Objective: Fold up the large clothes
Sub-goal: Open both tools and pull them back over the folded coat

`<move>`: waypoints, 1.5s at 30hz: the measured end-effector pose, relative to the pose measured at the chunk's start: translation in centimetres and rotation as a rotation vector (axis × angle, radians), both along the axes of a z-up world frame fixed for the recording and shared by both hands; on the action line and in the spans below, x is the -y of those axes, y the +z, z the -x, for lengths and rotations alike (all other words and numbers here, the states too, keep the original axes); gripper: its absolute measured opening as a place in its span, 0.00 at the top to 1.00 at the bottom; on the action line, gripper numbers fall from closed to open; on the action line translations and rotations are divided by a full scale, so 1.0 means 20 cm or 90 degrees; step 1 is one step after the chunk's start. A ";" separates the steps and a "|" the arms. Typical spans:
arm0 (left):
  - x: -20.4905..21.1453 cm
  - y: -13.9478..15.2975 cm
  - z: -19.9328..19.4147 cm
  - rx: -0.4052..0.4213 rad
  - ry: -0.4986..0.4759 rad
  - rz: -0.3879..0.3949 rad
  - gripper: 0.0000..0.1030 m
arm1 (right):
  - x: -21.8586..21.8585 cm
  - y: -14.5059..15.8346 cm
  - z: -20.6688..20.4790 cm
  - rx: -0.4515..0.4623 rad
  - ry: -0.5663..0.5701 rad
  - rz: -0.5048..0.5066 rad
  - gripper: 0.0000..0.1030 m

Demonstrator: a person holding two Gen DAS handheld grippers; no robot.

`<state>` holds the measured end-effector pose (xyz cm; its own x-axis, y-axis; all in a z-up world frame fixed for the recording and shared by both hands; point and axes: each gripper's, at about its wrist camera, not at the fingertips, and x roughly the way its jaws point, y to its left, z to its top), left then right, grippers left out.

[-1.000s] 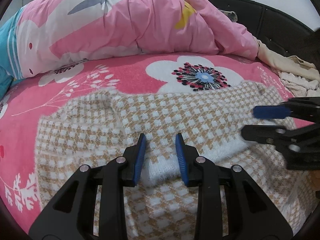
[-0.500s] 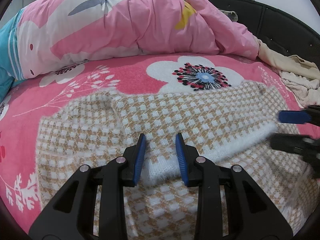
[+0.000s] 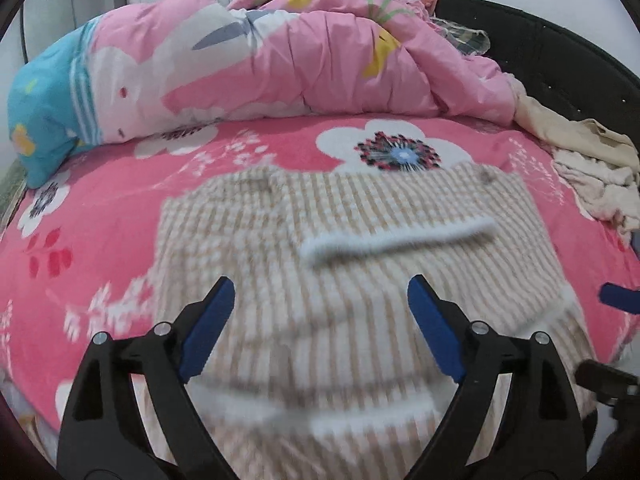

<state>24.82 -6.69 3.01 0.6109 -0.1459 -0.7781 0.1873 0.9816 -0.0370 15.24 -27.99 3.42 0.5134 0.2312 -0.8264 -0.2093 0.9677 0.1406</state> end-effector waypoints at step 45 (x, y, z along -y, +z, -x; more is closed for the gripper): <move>-0.18 -0.40 0.43 -0.080 0.063 0.041 0.06 | -0.02 -0.42 0.23 -0.072 -0.063 0.010 0.06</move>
